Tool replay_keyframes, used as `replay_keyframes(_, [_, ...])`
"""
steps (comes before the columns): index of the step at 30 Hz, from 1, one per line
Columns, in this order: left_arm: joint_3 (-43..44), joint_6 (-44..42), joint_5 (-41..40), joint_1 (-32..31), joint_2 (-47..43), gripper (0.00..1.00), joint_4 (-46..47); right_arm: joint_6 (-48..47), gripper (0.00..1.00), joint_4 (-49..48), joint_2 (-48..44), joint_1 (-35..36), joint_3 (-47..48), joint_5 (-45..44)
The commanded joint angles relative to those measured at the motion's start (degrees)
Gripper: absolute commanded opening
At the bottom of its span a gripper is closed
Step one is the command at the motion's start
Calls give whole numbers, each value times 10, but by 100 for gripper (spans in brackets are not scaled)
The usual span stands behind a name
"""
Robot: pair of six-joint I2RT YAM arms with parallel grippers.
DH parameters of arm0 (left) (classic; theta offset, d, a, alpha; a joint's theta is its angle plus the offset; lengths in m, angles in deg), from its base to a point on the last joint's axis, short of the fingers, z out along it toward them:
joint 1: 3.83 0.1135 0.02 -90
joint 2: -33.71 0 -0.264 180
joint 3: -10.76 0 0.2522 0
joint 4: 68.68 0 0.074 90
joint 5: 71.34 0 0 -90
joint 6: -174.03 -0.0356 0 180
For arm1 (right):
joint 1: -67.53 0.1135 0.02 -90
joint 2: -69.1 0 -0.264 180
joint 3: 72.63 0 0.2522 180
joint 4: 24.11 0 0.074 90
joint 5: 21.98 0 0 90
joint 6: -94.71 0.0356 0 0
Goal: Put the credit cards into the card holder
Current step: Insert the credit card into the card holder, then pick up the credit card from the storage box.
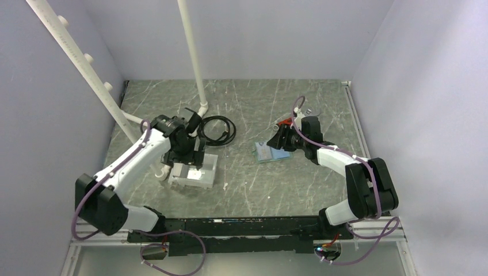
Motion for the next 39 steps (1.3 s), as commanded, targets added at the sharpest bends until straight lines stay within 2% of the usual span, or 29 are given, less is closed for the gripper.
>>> replay_keyframes(1, [-2, 13, -98, 16, 35, 98, -33, -2, 55, -37, -6, 4, -2, 15])
replay_keyframes(4, [-2, -1, -115, 33, 63, 93, -17, -5, 55, -34, -12, 3, -5, 14])
replay_keyframes(7, [-19, -20, -83, 60, 88, 88, 21, -5, 55, -35, -17, 4, -8, 16])
replay_keyframes(9, [-32, -28, -56, 74, 99, 87, 52, -4, 55, -37, -17, 4, -8, 18])
replay_keyframes(12, [-37, -35, -61, 81, 123, 92, 71, -1, 54, -45, -14, 4, -11, 22])
replay_keyframes(15, [-43, -38, -56, 84, 149, 92, 96, 3, 54, -52, -6, 4, -10, 30])
replay_keyframes(18, [-57, -39, -78, 90, 168, 87, 111, 1, 54, -51, -8, 4, -12, 29])
replay_keyframes(21, [-70, -41, -69, 102, 184, 78, 124, -1, 54, -50, -12, 4, -14, 25])
replay_keyframes(25, [-67, -43, -48, 107, 187, 73, 135, 0, 54, -53, -9, 4, -15, 27])
replay_keyframes(31, [-78, -41, 17, 108, 190, 79, 153, -1, 54, -52, -10, 4, -16, 25])
replay_keyframes(39, [-80, -28, 67, 108, 196, 75, 188, 0, 54, -54, -7, 4, -16, 26])
